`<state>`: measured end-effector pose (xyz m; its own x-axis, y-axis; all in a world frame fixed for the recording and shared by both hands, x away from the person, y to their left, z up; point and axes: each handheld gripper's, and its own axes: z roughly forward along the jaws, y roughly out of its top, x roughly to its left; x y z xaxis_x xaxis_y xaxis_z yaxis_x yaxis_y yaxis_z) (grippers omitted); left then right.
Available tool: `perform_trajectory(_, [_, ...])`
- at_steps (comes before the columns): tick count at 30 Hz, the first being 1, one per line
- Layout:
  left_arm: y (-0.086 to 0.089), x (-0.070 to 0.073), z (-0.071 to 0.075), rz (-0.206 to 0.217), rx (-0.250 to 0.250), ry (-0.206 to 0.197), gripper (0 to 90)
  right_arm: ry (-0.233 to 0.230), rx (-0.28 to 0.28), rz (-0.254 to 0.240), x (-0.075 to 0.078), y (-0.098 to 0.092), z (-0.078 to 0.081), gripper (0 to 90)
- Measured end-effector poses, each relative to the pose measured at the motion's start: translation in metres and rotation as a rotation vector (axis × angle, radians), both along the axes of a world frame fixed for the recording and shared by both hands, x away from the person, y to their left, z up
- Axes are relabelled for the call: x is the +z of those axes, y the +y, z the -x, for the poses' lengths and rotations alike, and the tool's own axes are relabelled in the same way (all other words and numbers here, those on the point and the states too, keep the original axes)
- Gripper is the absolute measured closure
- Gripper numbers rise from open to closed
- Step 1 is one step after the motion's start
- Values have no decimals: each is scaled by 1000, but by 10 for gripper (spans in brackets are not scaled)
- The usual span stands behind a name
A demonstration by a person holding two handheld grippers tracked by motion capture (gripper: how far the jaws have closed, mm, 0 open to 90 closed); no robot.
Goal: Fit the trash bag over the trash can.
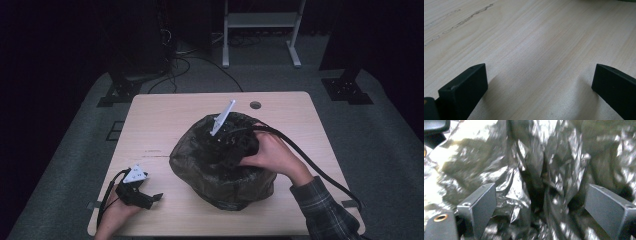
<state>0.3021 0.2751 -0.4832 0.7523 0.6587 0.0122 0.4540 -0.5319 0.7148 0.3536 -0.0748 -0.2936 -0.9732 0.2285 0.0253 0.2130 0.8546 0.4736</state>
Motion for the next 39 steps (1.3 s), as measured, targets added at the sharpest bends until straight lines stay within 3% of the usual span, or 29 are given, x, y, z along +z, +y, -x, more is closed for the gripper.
perform_trajectory(2, [0,0,0,0,0,0,0,-2,1,20,-1,-5,4,95])
perform_trajectory(5, [0,0,0,1,0,0,0,18,25,4,-1,-11,10,95])
perform_trajectory(8, [0,0,0,0,0,0,0,10,25,-7,0,-15,12,95])
perform_trajectory(10, [0,0,0,1,0,0,0,-11,3,-57,5,-21,10,95])
perform_trajectory(17, [0,0,0,1,1,0,0,-62,-47,-125,16,-36,1,97])
perform_trajectory(20, [0,0,0,1,1,0,0,-59,-77,-178,22,-47,-2,97])
perform_trajectory(39, [-2,0,-2,1,-2,0,0,-123,-213,-337,38,-126,8,94])
